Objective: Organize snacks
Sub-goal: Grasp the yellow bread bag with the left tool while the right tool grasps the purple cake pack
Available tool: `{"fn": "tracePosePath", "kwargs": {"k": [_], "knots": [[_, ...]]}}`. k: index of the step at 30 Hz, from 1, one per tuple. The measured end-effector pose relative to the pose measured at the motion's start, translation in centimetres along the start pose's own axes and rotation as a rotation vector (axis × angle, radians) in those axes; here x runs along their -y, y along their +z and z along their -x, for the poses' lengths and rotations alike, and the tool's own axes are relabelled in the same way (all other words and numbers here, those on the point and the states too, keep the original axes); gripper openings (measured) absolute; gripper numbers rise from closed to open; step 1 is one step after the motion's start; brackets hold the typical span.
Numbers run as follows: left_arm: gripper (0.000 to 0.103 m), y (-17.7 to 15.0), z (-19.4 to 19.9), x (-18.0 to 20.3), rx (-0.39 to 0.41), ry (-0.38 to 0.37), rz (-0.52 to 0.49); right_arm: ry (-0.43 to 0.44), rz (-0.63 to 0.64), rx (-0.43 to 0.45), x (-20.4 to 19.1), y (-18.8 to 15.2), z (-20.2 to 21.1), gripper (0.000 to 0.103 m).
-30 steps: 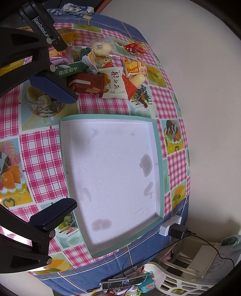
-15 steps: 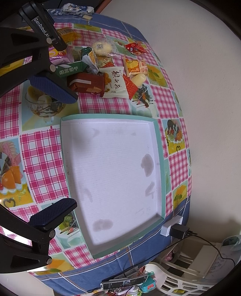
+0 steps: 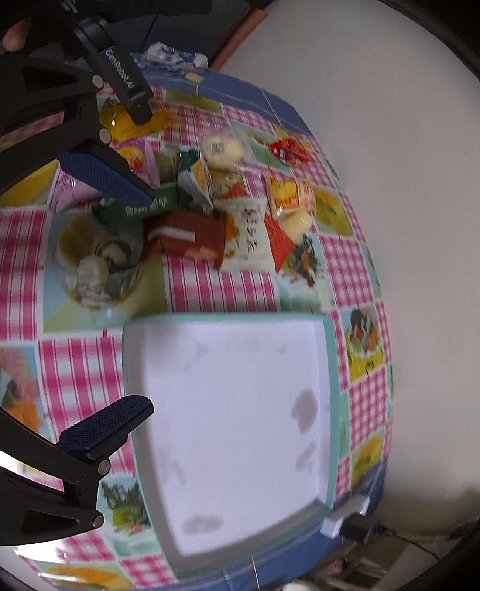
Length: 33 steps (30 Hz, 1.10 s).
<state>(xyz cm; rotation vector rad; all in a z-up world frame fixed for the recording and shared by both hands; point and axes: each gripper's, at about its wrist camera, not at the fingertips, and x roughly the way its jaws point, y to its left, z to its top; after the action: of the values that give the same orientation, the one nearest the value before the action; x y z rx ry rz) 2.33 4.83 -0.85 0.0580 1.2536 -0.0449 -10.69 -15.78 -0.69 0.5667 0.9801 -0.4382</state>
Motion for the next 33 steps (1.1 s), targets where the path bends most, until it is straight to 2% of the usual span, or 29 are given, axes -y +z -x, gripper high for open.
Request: {"fn": "tracePosePath", "kwargs": {"k": [4,8,14,20,27,33], "knots": [[0.103,0.3,-0.4,-0.3,-0.023,-0.030,0.017,0.044,0.011,-0.041,-1.0,-0.1,-1.3,0.103],[0.103,0.8,-1.4,-2.1,-0.057,-0.054,0.083,0.069,0.048,-0.079,-2.3,-0.5,-2.6,0.103],[0.103,1.0,-2.2,-4.2,-0.086,-0.031,0.150,0.112,0.120,-0.122,-5.1,-1.4,-3.7,0.103],[0.103,1.3,-2.4,-6.0,-0.087,-0.034,0.203,0.136,0.169,-0.116,-7.1,-1.9,-3.3,0.102],[0.103,1.5,-2.1,-7.6,-0.071,-0.041,0.237,0.188,0.188,-0.092,-8.3,-1.9,-2.3,0.087],[0.102,1.8,-2.1,-7.5,-0.072,-0.066,0.234,0.225,0.227,-0.089,-9.8,-2.3,-1.6,0.075]]}}
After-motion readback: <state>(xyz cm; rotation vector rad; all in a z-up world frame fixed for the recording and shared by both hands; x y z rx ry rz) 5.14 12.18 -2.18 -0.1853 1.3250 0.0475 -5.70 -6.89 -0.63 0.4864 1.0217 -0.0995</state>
